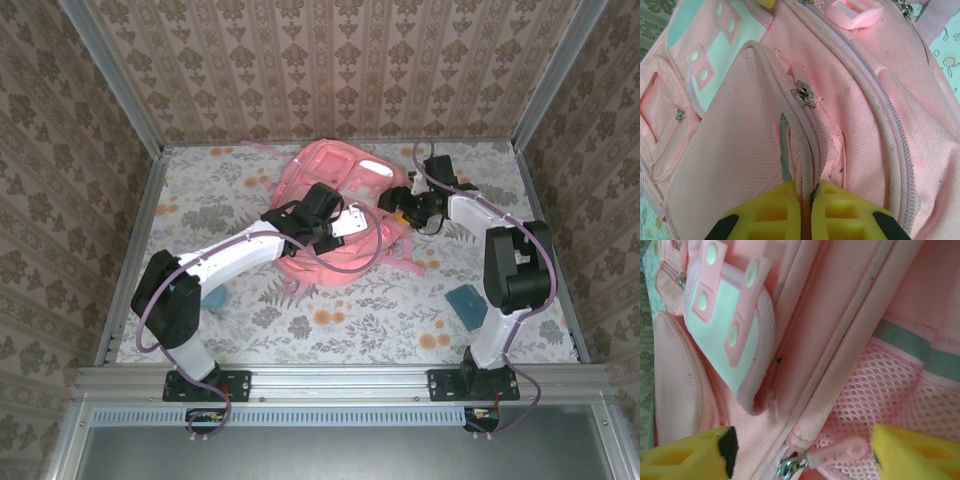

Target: Pack books, pencil case, and school supplies into a backpack

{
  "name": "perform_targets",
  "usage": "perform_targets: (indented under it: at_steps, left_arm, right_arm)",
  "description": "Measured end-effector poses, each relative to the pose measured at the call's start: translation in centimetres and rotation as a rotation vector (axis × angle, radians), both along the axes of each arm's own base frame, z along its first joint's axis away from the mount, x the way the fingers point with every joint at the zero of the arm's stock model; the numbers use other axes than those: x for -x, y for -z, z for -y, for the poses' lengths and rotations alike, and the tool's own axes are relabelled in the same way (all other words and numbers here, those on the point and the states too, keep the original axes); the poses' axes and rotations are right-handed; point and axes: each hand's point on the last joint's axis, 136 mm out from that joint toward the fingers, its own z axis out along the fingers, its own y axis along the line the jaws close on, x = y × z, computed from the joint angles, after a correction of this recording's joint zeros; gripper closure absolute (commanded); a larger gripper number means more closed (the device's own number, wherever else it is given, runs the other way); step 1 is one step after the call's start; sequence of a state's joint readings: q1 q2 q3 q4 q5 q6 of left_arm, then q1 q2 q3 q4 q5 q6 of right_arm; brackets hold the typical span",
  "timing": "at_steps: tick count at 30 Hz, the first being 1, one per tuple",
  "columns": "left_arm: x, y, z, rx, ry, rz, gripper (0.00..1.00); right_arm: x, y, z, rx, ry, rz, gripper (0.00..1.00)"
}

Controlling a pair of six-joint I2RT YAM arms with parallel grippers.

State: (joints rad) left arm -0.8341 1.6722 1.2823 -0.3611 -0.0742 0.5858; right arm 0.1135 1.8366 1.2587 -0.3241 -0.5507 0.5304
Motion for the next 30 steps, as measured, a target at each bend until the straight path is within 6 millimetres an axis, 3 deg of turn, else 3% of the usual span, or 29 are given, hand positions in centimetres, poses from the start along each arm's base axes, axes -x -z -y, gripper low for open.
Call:
perform_targets:
  at_steps: [5, 12, 19, 26, 30]
  left_arm:
    - [-0.2, -0.3, -0.1, 0.014, -0.008, 0.007, 1.00]
    - [-0.3, -0.3, -0.5, 0.011, -0.017, 0.006, 1.00]
    - [-0.2, 0.1, -0.7, 0.006, -0.018, 0.002, 1.00]
    - [-0.3, 0.1, -0.7, 0.009, -0.020, 0.003, 1.00]
    - [-0.3, 0.1, -0.7, 0.009, -0.020, 0.003, 1.00]
  right_arm:
    - [-0.5, -0.1, -1.2, -0.030, -0.106, 0.040, 0.20]
    - [0.2, -1.2, -2.3, -0.085, -0.242, 0.097, 0.24]
    - [1.8, -1.8, -2.4, -0.089, -0.296, 0.110, 0.42]
    - [2.8, -1.8, -2.4, -0.082, -0.327, 0.103, 0.48]
    - [3.0, -1.5, -2.3, -0.065, -0.340, 0.107, 0.61]
